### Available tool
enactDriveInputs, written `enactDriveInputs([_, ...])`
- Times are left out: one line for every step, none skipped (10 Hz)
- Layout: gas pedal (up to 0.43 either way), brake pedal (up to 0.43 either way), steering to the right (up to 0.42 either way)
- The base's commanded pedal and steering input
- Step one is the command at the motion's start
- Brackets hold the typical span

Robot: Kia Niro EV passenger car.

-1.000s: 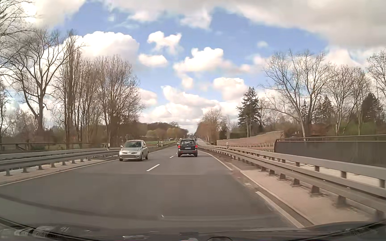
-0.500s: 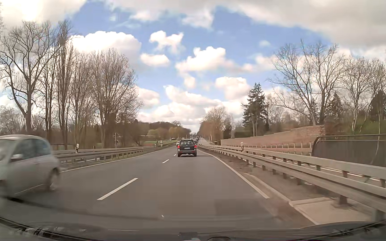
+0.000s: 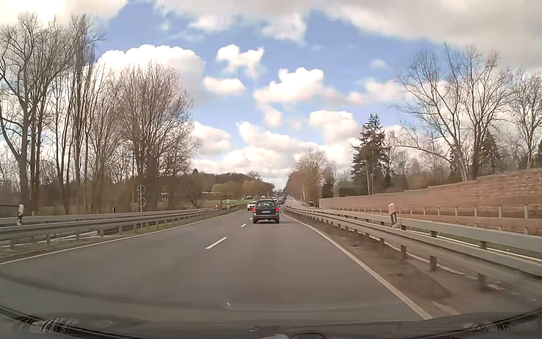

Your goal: Follow the waypoints while adhering to traffic rules and regulations

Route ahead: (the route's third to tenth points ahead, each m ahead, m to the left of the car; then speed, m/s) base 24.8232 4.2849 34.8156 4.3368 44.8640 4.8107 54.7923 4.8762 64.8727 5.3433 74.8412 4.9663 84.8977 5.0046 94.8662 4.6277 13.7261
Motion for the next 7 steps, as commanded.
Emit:
enactDriveInputs([0.220,0.000,-0.012])
enactDriveInputs([0.220,0.000,-0.010])
enactDriveInputs([0.220,0.000,-0.010])
enactDriveInputs([0.228,0.000,-0.009])
enactDriveInputs([0.240,0.000,-0.008])
enactDriveInputs([0.240,0.000,-0.006])
enactDriveInputs([0.240,0.000,-0.003])
